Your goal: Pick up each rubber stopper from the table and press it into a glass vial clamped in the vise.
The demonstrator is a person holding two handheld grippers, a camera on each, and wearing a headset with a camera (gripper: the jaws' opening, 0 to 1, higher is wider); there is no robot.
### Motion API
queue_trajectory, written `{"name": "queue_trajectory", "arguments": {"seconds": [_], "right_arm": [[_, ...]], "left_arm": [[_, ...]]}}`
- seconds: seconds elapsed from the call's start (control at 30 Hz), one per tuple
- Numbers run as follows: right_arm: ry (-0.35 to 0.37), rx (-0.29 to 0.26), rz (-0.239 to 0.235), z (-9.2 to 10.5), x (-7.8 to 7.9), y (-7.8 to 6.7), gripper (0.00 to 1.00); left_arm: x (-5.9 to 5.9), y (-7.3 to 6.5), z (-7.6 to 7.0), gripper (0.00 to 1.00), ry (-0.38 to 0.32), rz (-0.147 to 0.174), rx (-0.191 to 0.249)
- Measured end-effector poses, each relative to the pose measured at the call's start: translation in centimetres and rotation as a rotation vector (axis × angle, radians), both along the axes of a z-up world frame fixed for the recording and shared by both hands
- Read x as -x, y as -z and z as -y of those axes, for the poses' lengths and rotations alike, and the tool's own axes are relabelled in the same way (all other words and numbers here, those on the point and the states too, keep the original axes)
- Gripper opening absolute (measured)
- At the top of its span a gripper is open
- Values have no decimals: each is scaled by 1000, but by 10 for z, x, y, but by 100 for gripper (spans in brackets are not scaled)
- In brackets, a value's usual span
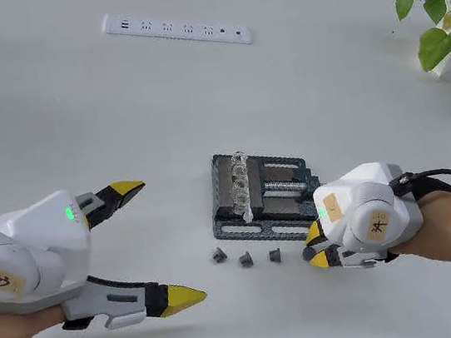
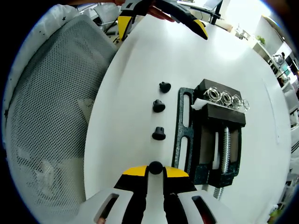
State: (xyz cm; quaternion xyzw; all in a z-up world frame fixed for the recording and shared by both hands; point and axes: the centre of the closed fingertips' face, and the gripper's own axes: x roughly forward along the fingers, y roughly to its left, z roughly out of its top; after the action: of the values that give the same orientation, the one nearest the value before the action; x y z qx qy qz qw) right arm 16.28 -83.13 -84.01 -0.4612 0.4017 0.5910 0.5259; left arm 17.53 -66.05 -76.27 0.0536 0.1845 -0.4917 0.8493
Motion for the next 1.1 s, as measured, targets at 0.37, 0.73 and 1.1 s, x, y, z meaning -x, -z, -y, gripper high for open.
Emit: {"name": "queue_trajectory", "arguments": {"seconds": [0.37,0.73,1.1], "right_arm": [[4,4,-8,1,0,0,8],[4,10,-12,1,0,-1,7],[46,-28,-16,-6,-4,-24,7]], "left_arm": [[0,1,1,96,2,-2,-2],[0,2,1,96,2,-3,1],[0,2,2,96,8,0,0]]}}
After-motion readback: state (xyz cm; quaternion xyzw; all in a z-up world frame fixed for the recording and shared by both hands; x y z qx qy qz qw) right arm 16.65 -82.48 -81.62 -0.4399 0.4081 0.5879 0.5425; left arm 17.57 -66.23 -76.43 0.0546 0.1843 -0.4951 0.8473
